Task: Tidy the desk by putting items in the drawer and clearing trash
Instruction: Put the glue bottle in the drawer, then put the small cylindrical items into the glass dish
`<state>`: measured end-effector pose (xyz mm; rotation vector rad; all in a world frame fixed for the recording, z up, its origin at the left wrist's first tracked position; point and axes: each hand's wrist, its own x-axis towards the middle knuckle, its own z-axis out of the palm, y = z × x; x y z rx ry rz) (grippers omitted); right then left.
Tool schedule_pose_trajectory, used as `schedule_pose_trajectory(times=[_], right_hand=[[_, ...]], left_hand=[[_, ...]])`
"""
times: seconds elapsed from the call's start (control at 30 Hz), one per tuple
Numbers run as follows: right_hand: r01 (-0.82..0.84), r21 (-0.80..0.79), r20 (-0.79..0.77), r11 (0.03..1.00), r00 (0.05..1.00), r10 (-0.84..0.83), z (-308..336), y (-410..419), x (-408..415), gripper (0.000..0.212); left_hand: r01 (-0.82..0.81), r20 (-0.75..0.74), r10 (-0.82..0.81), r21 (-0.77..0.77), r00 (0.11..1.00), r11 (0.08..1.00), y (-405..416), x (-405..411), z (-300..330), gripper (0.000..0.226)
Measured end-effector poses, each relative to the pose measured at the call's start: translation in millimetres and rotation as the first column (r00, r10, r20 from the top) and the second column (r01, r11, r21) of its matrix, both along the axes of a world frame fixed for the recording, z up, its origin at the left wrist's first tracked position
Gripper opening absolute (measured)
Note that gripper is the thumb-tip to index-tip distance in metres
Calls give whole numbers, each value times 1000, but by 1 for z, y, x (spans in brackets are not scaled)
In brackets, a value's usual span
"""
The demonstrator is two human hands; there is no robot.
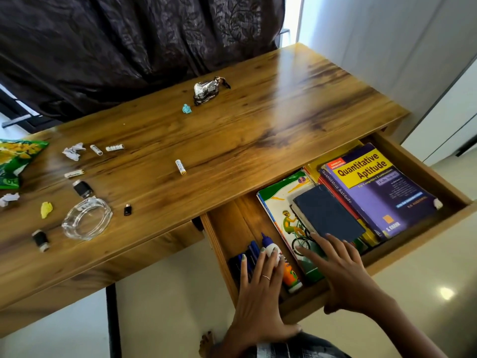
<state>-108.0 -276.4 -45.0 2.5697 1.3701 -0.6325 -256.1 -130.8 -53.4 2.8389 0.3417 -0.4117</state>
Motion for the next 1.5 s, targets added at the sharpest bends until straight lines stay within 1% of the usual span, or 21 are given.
schedule_pose_trajectory(times=[0.1,0.23,0.33,0.47,0.63,0.77,0.87,1.0,1.07,1.13,1.2,1.27,1.37,1.43,1.5], right_hand=[[-16,48,11,999,1000,15,-1,13,8,138],[-58,90,52,994,997,53,-3,33,21,142],[-93,115,85,989,993,83,-2,52,30,145],[-145,162,164,976,979,119,1,77,43,148],[-220,169,289,961,943,165,5,110,59,146],[-277,178,328,944,921,209,2,137,70,133],[-297,179,339,938,914,224,-5,154,73,120],[-283,205,389,937,902,188,-10,167,72,98],[-274,265,440,925,887,137,-12,170,71,87],[-271,337,453,901,886,97,-17,174,71,80],[-284,380,466,880,881,83,-21,178,73,74],[-294,406,486,865,871,68,-25,181,75,69],[-317,459,517,830,855,41,-34,187,77,57],[-342,492,540,801,841,28,-39,189,78,51],[-359,495,558,791,829,27,-43,190,80,50]], left_hand=[[-64,15,64,7,998,998,7,2,3,124],[-128,100,120,80,988,989,22,10,-2,126],[-175,110,163,117,981,978,35,18,4,127],[-206,136,181,201,974,958,55,33,9,128],[-286,166,251,237,954,928,80,52,15,129],[-312,196,266,263,944,913,100,68,14,125],[-295,198,243,302,950,907,113,78,12,116],[-303,206,254,254,945,919,122,87,1,98],[-306,255,237,278,937,911,124,87,-4,90],[-322,342,202,341,918,883,125,86,-8,85],[-318,431,145,361,890,877,127,87,-14,77],[-327,497,124,344,859,880,129,89,-20,68],[-375,583,143,300,800,877,133,94,-30,60],[-379,613,140,279,778,882,136,95,-34,58],[-369,624,127,276,771,887,138,95,-37,57]])
